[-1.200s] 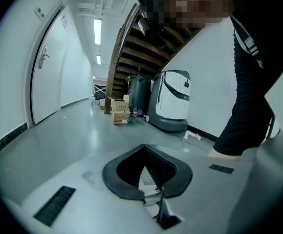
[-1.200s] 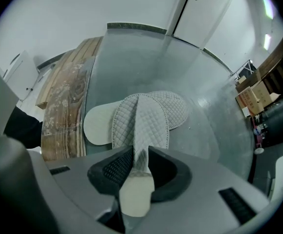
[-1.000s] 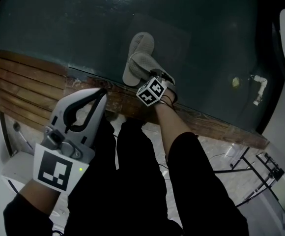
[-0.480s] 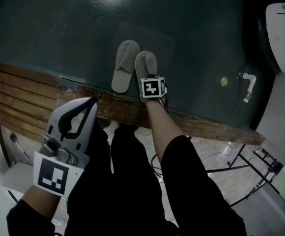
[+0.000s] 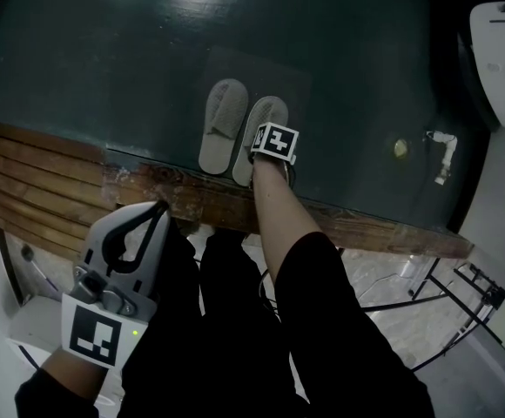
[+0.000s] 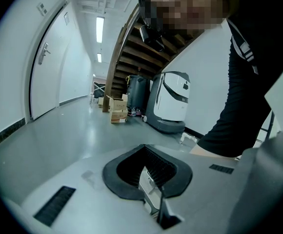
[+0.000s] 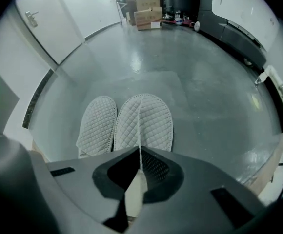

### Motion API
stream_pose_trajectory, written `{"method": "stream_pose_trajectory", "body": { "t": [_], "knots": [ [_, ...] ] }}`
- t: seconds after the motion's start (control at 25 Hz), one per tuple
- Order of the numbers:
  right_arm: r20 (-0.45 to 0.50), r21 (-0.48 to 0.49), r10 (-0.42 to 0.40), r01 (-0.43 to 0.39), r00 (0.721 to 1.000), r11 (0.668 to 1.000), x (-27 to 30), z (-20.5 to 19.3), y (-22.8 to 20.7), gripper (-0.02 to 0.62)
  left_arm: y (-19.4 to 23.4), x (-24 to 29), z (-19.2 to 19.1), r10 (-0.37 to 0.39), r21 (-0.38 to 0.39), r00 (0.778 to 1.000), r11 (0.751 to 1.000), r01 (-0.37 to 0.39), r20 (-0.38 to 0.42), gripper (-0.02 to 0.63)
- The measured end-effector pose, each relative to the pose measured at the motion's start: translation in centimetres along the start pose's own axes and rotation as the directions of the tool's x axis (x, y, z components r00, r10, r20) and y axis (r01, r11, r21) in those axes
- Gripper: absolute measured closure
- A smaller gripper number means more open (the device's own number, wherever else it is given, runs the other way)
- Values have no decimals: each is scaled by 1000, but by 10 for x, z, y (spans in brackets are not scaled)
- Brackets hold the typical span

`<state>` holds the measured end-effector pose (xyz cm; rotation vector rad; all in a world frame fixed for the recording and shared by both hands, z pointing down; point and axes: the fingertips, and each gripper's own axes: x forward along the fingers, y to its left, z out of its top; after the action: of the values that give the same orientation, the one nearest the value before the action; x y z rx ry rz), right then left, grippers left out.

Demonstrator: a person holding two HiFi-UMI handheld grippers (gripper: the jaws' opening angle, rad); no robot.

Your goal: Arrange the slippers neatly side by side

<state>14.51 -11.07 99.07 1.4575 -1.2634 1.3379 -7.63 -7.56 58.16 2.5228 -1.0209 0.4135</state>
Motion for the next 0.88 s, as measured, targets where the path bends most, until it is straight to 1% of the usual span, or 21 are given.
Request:
{"method": "stream_pose_trajectory", "body": {
  "t": [0.16, 0.24, 0.28, 0.32, 0.4, 0.48, 0.52, 0.6, 0.68, 0.8, 0.88],
  "knots": [
    [10, -29, 5, -5, 1000, 1000, 10, 4, 3, 586, -4, -3, -4, -13, -14, 1000, 1000, 14, 13, 606],
    [28, -7, 32, -32, 999, 999, 13, 7, 6, 584, -5, -6, -8, -14, -18, 1000, 1000, 14, 9, 606],
    [35, 10, 57, -57, 998, 998, 14, 9, 8, 552, -5, -7, -9, -14, -20, 1000, 1000, 14, 9, 606],
    [39, 26, 84, -85, 996, 996, 15, 10, 12, 488, -6, -9, -9, -13, -22, 1000, 1000, 14, 9, 606],
    [48, 45, 128, -130, 991, 990, 14, 12, 17, 413, -8, -11, -9, -16, -25, 1000, 1000, 17, 10, 606],
    [63, 55, 153, -157, 986, 986, 8, 13, 19, 351, -11, -14, -7, -22, -23, 1000, 999, 22, 13, 606],
    [73, 58, 163, -167, 984, 984, 2, 13, 20, 334, -14, -14, -5, -24, -21, 1000, 999, 24, 16, 606],
    [87, 64, 178, -184, 980, 981, -14, 8, 21, 334, -20, -17, 2, -25, -21, 999, 999, 26, 25, 606],
    [83, 65, 182, -188, 980, 980, -43, -10, 19, 334, -31, -24, 16, -34, -16, 999, 999, 35, 36, 606],
    [62, 50, 187, -190, 980, 980, -97, -47, 13, 334, -50, -39, 48, -57, 4, 996, 998, 57, 64, 606],
    [60, 37, 213, -216, 975, 976, -144, -70, 17, 334, -61, -57, 76, -65, 24, 994, 998, 63, 85, 606]
  ]
}}
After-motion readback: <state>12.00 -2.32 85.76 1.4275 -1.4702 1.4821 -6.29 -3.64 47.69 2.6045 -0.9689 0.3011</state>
